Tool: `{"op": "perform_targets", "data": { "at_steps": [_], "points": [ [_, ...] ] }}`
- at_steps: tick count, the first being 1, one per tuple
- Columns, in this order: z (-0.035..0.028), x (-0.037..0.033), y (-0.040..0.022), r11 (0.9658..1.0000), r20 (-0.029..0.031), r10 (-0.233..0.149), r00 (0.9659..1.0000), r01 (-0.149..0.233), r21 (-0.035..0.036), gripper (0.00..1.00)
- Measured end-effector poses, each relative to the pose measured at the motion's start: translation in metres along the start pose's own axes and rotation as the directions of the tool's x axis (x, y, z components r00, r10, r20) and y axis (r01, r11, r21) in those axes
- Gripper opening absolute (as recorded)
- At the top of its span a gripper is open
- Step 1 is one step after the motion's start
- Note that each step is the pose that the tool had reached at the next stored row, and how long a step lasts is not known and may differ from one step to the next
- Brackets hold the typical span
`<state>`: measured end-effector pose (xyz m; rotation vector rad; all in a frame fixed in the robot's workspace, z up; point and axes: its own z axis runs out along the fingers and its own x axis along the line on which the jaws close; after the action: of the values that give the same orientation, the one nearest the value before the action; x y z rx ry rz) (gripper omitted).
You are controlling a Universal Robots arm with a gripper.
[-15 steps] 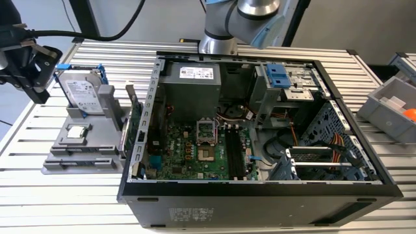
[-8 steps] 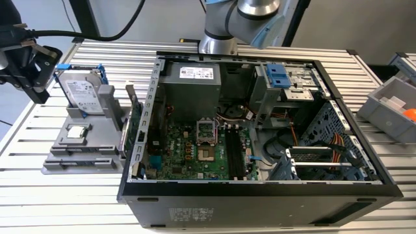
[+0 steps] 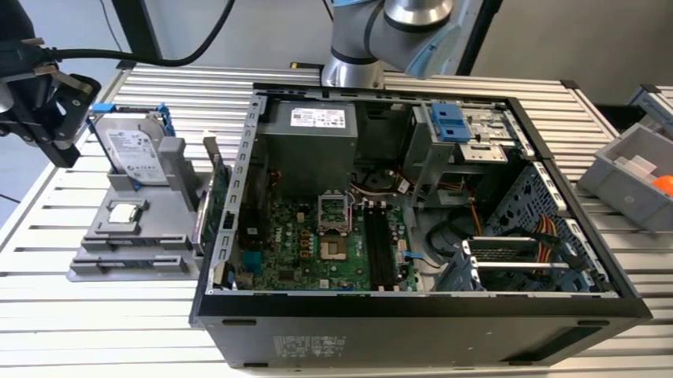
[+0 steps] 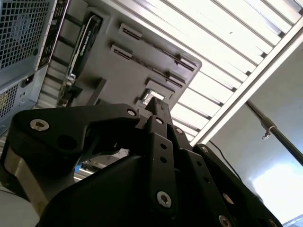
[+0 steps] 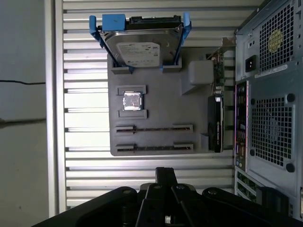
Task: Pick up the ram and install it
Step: 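Pick up the ram and move it above insertion slot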
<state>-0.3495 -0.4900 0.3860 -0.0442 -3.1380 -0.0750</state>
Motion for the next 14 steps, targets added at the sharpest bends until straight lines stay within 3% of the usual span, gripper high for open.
{"op": "perform_targets", "data": {
  "at_steps": [14],
  "points": [
    [0.0001,0.0000,0.0000,0.9994,-0.0018,-0.036,0.9994,0.036,0.0001,0.00]
  ]
}}
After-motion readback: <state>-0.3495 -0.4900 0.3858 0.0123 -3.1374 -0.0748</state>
